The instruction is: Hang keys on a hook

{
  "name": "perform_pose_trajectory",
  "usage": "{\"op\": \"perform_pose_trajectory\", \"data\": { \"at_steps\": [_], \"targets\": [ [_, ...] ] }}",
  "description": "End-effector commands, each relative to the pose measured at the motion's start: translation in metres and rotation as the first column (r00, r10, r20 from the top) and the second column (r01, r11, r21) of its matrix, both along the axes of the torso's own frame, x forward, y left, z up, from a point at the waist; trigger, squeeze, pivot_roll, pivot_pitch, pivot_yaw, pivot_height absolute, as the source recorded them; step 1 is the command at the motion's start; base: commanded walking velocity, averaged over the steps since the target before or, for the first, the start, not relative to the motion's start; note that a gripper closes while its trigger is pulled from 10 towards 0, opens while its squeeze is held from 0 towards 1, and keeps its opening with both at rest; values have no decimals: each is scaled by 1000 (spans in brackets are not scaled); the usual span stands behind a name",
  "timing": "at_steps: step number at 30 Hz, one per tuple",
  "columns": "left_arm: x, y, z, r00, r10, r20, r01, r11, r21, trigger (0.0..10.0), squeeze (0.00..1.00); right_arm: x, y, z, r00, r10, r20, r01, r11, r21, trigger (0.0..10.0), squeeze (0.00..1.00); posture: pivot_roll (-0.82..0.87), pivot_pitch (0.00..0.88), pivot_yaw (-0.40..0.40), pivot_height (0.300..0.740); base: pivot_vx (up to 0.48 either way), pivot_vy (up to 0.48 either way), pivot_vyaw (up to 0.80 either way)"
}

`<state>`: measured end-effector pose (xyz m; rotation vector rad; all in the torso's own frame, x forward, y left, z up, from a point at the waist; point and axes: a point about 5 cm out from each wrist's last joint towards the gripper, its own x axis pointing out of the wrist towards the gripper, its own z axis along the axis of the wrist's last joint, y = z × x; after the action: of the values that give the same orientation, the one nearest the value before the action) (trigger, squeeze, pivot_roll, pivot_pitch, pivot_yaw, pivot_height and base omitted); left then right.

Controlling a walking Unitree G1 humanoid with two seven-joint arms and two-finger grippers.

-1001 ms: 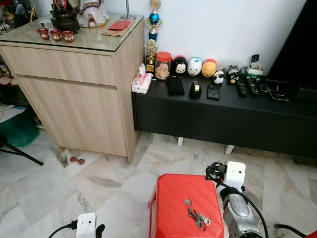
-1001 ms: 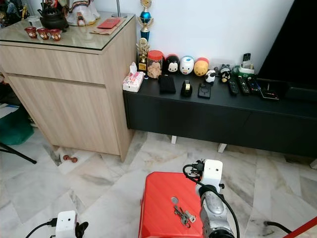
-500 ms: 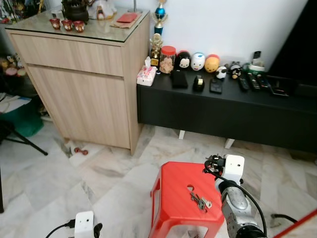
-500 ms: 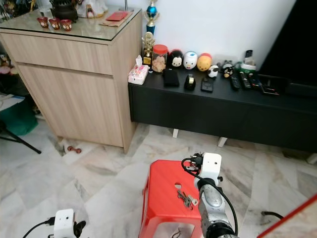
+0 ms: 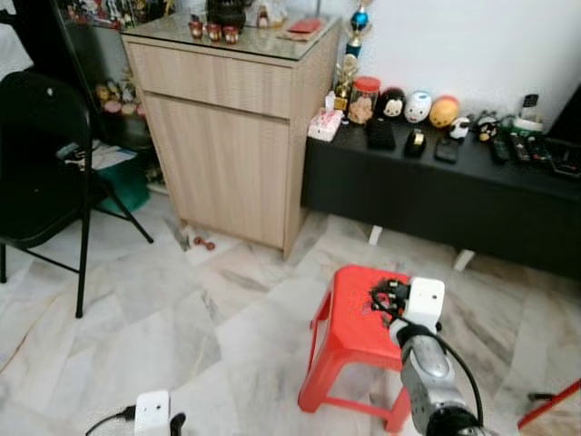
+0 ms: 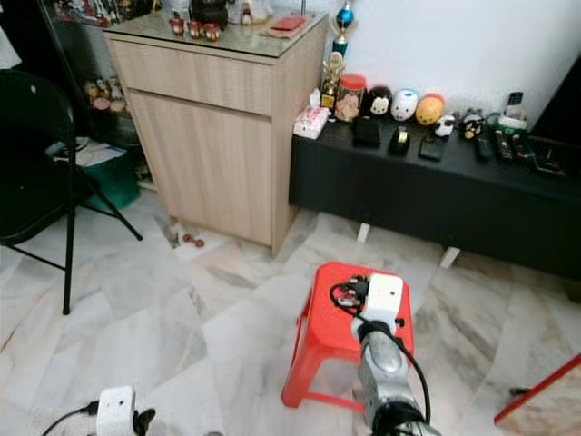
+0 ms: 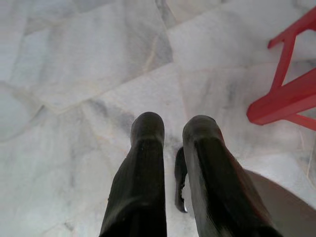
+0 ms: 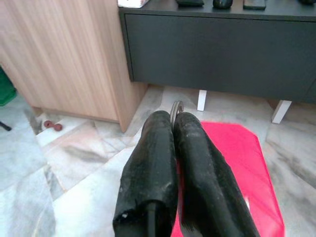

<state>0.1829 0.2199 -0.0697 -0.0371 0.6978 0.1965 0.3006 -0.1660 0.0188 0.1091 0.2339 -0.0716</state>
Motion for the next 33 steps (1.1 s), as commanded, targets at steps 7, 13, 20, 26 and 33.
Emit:
{"op": "perform_pose_trajectory", "data": {
  "at_steps": [7,13,20,26,33],
  "targets": [
    [-10,-2,-6,998,-32,-51,32,999,0,10000,0,0,-1,-1,1000,-4,-12,4,1000,-3,10000,0,169,6,-86,740,0,-40,0],
    [-10,-2,-6,998,-31,-53,32,999,7,10000,0,1,-3,0,1000,-19,-18,19,1000,-1,10000,0,171,8,-92,740,0,-375,0],
    [-12,-3,-7,998,-27,-56,27,1000,4,10000,0,0,-2,-2,999,-20,-25,20,1000,3,10000,0,176,0,-95,740,0,-382,0],
    [-13,-3,-8,998,-21,-57,21,1000,-1,10000,0,-1,-1,-4,999,-30,-45,31,999,20,10000,0,179,0,-99,740,0,-383,0],
    [-14,-4,-9,998,-27,-60,26,1000,-6,10000,0,0,-1,-3,999,-29,-38,30,999,16,10000,0,176,0,-99,740,0,-384,0]
  ]
}}
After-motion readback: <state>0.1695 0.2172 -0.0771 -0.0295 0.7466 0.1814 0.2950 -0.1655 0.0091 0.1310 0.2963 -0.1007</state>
